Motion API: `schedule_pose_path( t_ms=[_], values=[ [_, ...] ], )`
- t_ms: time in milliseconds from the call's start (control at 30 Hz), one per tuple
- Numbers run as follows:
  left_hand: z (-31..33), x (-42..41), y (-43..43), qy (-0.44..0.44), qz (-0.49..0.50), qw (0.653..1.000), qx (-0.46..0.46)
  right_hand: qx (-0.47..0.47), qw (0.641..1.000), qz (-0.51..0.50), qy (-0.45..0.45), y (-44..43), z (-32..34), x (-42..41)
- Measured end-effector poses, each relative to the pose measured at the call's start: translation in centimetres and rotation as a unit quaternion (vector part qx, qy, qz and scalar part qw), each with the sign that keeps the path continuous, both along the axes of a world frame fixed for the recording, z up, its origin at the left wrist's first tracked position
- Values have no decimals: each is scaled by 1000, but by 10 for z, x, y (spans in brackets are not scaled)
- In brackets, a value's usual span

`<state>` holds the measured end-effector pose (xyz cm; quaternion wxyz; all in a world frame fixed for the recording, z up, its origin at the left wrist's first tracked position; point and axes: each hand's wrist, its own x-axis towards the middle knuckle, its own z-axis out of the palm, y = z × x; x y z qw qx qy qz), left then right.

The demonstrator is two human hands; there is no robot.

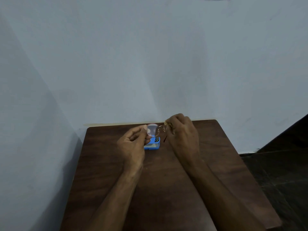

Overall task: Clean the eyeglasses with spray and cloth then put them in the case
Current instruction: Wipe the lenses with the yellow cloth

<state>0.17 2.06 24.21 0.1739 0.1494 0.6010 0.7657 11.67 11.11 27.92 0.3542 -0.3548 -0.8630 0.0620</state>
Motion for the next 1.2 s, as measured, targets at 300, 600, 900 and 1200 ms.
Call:
schedule_pose_path(
  t_ms=[300, 600, 900, 1200],
  values=[
    [2, -3, -1, -15, 7, 1000, 21, 6, 1000, 9, 4, -7, -2, 8],
    [1, -6, 5, -37, 16, 999, 27, 13, 1000, 22, 0, -11, -4, 8],
    [-2, -6, 6, -33, 9, 999, 27, 18, 999, 35, -6, -9, 3, -1],
    [0, -7, 3, -31, 1, 999, 33, 2, 1000, 12, 9, 2, 12, -5]
  ],
)
